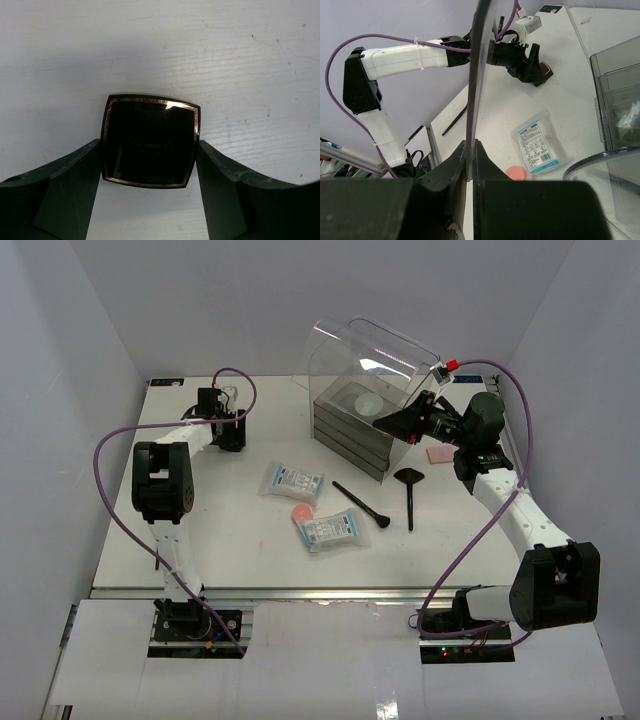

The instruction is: Organize the makeup

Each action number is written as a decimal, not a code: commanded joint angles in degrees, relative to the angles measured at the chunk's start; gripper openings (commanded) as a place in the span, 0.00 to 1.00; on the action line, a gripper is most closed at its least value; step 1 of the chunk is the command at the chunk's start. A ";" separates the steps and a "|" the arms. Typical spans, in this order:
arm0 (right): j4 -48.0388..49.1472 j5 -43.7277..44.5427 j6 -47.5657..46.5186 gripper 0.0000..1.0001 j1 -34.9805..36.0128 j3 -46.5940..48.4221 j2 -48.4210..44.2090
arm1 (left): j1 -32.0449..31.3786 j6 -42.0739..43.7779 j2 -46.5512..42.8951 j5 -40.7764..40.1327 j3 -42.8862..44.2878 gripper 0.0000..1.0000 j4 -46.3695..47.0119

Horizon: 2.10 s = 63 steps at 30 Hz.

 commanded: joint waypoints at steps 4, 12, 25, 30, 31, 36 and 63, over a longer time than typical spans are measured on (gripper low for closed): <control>5.71 -3.56 -2.06 0.08 0.90 0.00 -2.46 | -1.95 -2.95 0.87 -4.80 1.34 0.52 -1.06; 5.71 -3.56 -2.15 0.08 0.99 0.03 -2.62 | -2.51 -11.97 -12.43 6.34 -7.46 0.22 6.42; 5.27 -3.77 -1.71 0.08 0.99 1.15 -3.06 | -13.65 -38.57 -28.83 26.41 -40.26 0.19 63.82; 5.18 -3.81 -1.47 0.08 1.01 1.36 -3.15 | -20.68 -41.87 -24.15 22.56 -40.73 0.19 79.18; 5.14 -3.86 -1.40 0.08 0.99 1.41 -3.19 | -21.90 -41.96 -22.99 21.48 -40.33 0.18 81.62; 5.01 -3.95 -1.31 0.09 0.99 1.50 -3.41 | -26.63 -40.64 -17.68 17.28 -36.78 0.18 91.61; 6.24 -4.00 -0.30 0.08 0.99 0.84 -3.83 | -37.07 -23.99 -1.19 2.94 -16.05 0.34 89.33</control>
